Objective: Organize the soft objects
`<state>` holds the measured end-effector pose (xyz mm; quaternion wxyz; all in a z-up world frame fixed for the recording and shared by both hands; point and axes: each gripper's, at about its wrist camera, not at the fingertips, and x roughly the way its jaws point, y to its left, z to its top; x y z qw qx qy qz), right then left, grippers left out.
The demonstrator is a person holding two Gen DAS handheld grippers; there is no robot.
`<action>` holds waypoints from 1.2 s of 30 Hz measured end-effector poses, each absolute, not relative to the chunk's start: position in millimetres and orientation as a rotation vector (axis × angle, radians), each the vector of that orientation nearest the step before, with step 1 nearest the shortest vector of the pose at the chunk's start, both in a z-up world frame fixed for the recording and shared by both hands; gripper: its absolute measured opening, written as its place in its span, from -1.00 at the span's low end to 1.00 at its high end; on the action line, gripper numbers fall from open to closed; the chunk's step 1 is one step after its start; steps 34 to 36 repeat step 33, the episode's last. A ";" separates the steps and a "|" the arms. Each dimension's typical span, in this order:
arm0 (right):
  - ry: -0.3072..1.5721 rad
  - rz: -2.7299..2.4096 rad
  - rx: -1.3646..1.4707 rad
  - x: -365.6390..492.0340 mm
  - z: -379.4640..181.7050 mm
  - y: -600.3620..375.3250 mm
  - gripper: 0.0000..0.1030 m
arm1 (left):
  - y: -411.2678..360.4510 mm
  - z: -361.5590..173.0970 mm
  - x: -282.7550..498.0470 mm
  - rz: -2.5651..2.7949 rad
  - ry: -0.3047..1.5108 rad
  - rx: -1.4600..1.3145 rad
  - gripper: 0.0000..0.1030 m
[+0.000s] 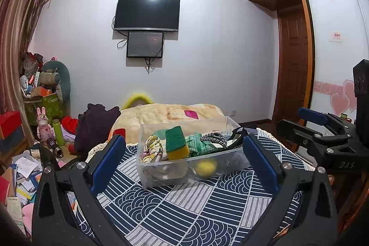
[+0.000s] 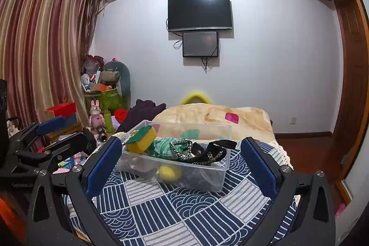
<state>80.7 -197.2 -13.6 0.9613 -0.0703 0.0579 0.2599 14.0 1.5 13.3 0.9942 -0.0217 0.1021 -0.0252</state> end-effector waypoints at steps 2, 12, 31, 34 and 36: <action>0.118 0.526 -0.142 80.8 -13.7 -197.2 1.00 | 2.0 13.5 14.5 -0.053 0.206 -0.047 1.00; 0.120 0.524 -0.140 79.6 -13.5 -197.2 1.00 | 3.0 13.9 14.2 -0.054 0.192 -0.053 1.00; 0.120 0.519 -0.137 78.4 -13.9 -197.0 1.00 | 2.6 12.7 15.7 -0.094 0.227 -0.073 1.00; 0.120 0.520 -0.138 78.6 -13.7 -197.1 1.00 | 2.5 13.0 15.3 -0.096 0.227 -0.073 1.00; 0.120 0.520 -0.138 78.6 -13.7 -197.1 1.00 | 2.5 13.0 15.3 -0.096 0.227 -0.073 1.00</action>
